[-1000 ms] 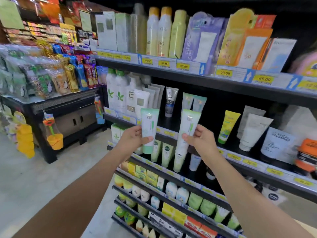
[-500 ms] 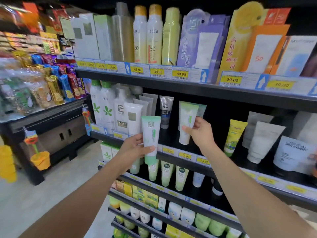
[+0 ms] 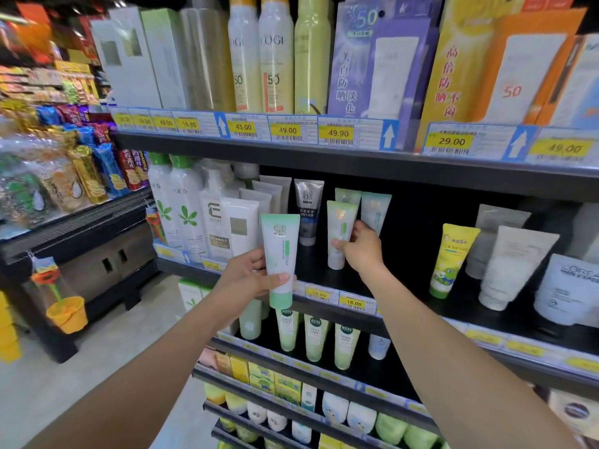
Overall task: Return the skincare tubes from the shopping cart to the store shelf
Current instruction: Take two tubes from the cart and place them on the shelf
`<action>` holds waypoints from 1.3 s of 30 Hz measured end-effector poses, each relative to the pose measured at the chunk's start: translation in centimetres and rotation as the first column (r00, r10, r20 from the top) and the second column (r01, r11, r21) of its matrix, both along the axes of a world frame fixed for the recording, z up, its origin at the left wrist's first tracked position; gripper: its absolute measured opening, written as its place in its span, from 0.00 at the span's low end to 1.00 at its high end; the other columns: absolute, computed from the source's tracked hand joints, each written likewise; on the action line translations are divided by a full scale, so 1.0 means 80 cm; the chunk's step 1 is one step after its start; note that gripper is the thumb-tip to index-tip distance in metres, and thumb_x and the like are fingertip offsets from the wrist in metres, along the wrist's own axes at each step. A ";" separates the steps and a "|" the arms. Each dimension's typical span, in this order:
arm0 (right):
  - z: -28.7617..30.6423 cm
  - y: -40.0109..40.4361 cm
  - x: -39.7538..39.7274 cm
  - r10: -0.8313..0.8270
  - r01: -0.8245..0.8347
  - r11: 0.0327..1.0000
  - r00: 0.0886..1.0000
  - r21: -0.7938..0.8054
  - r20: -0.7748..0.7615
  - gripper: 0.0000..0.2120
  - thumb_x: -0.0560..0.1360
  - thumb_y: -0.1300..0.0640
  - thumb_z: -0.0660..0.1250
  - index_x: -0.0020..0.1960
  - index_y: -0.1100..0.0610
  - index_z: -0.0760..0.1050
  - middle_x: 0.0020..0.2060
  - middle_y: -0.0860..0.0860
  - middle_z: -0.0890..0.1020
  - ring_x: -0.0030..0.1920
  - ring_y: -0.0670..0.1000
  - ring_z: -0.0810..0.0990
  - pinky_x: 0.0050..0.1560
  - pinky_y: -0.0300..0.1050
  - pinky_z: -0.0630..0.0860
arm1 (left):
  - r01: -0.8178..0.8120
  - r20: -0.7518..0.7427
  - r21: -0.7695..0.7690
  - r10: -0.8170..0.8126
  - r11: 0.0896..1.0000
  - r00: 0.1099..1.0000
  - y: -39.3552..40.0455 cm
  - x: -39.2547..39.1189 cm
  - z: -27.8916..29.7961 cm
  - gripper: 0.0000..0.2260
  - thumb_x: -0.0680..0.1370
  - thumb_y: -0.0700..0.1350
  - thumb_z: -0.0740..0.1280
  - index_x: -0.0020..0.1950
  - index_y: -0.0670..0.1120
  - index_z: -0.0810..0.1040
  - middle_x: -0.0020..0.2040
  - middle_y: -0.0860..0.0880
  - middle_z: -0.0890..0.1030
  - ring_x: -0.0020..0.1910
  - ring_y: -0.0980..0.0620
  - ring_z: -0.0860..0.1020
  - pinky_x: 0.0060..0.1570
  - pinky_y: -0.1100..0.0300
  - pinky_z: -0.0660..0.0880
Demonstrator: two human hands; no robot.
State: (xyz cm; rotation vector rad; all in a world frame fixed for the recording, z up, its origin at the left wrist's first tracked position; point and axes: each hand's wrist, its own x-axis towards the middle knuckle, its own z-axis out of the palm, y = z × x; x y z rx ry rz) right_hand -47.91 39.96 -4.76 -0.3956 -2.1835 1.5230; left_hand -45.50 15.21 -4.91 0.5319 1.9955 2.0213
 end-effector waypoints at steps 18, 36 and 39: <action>0.017 0.002 0.003 -0.134 0.104 0.948 0.988 0.300 0.082 0.17 0.69 0.59 0.77 0.55 0.57 0.78 0.52 0.53 0.83 0.53 0.53 0.80 0.51 0.42 0.73 | 0.066 -0.244 -0.262 -0.132 0.963 0.961 0.080 -0.063 0.035 0.23 0.68 0.35 0.77 0.61 0.49 0.78 0.51 0.57 0.83 0.49 0.64 0.80 0.52 0.65 0.78; -0.003 0.027 -0.033 -0.224 0.155 0.882 0.969 0.444 0.105 0.08 0.72 0.58 0.67 0.51 0.53 0.78 0.51 0.58 0.80 0.51 0.59 0.80 0.47 0.43 0.74 | -0.008 -0.324 -0.441 -0.150 0.898 0.934 0.130 -0.114 0.004 0.23 0.62 0.38 0.82 0.54 0.46 0.81 0.53 0.47 0.85 0.50 0.52 0.83 0.56 0.51 0.79; -0.003 0.028 -0.034 -0.223 0.152 0.888 0.968 0.435 0.117 0.09 0.72 0.59 0.65 0.51 0.55 0.77 0.53 0.59 0.78 0.52 0.61 0.78 0.51 0.49 0.78 | -0.012 -0.327 -0.463 -0.158 0.886 0.932 0.130 -0.114 0.006 0.23 0.61 0.39 0.82 0.55 0.46 0.82 0.52 0.48 0.85 0.51 0.53 0.83 0.57 0.51 0.79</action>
